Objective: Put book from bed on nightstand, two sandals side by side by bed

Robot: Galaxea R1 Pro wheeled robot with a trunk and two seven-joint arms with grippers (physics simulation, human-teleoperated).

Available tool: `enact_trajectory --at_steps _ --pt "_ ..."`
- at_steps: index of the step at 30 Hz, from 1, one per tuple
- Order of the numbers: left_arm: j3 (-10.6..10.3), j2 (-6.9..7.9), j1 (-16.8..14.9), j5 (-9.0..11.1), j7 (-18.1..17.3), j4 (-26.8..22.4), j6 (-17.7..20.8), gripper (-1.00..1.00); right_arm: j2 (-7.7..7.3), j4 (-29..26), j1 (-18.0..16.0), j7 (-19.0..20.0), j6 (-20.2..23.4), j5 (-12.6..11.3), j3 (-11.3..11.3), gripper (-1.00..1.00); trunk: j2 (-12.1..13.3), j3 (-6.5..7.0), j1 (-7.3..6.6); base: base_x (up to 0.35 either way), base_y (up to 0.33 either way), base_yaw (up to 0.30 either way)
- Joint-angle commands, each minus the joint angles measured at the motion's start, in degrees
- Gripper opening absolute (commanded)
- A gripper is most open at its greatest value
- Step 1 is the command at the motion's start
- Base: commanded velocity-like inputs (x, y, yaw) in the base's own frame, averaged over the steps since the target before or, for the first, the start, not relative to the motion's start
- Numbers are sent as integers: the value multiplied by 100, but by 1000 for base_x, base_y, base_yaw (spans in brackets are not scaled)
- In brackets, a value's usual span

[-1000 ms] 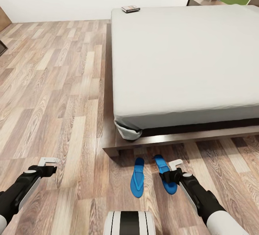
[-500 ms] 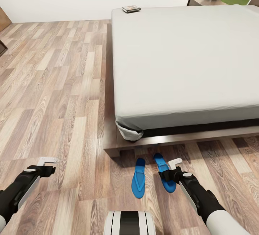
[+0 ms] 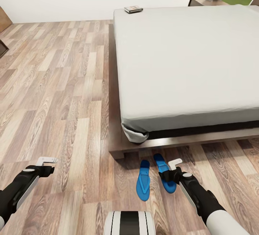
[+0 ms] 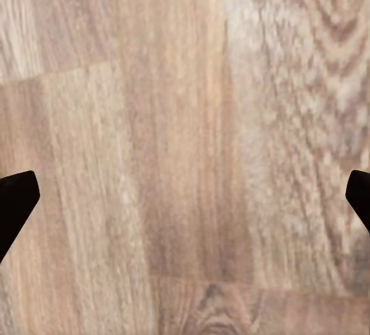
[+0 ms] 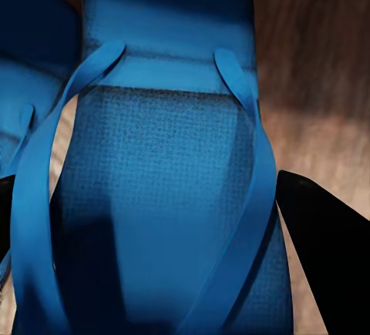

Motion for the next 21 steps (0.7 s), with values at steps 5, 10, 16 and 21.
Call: enact_trajectory --at_steps 5,10,16,21 --pt "-32 9 -3 61 59 -6 21 100 -5 0 -1 4 35 -1 8 -100 -2 -4 -1 2 10 0" --pt "-27 9 -3 61 59 -6 21 100 -5 71 -1 -2 36 -1 7 -100 -2 -4 -1 0 2 0" --pt "-31 9 -3 61 59 -5 21 100 -5 107 -1 -3 36 -1 7 -100 -2 -4 -1 0 78 0" --pt "-32 9 -3 61 59 -8 21 100 -5 115 -1 -9 36 -1 7 -100 -2 -4 -1 0 24 0"
